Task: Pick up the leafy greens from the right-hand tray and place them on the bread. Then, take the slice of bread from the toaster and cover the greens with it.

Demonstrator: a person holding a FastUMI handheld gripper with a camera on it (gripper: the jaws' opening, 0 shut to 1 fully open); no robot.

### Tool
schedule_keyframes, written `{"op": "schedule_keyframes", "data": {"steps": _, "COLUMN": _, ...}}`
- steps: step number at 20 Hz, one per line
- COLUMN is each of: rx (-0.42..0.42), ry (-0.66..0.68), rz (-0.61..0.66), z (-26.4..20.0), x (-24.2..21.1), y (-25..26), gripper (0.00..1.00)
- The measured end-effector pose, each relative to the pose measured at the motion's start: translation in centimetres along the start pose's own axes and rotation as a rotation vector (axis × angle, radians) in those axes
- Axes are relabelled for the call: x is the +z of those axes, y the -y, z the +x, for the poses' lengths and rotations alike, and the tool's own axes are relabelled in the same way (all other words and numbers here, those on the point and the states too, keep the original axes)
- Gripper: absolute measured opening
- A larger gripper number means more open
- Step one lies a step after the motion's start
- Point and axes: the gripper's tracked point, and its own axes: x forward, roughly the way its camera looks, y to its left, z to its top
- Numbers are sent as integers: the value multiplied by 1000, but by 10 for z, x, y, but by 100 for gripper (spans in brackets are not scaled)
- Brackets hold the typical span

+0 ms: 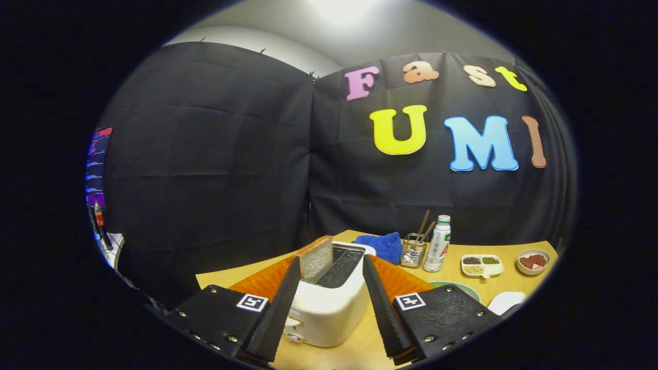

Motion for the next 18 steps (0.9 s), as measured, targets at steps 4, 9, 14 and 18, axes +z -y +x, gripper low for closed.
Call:
{"op": "schedule_keyframes", "data": {"steps": 4, "rx": -20, "ry": -15, "rz": -20, "z": 23, "x": -2, "y": -27, "gripper": 76}}
{"op": "schedule_keyframes", "data": {"steps": 9, "rx": -88, "ry": -45, "rz": -46, "z": 57, "x": -13, "y": -35, "gripper": 75}}
{"op": "schedule_keyframes", "data": {"steps": 14, "rx": -208, "ry": -75, "rz": -72, "z": 77, "x": -23, "y": -20, "gripper": 68}}
{"op": "schedule_keyframes", "data": {"steps": 18, "rx": -269, "ry": -72, "rz": -69, "z": 85, "x": -26, "y": -18, "gripper": 17}}
